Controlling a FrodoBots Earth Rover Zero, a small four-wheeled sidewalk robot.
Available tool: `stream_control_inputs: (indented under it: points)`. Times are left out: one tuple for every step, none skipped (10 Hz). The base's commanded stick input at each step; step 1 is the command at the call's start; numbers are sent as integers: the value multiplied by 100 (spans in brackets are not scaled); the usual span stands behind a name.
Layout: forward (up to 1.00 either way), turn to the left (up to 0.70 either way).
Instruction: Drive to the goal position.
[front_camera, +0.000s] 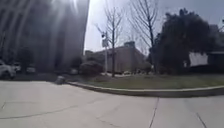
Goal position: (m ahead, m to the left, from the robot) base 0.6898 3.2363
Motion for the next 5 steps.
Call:
stream_control_inputs:
  points:
    - [45,-27]
    - [45,-27]
    - [45,-27]
    - [45,-27]
    - [45,-27]
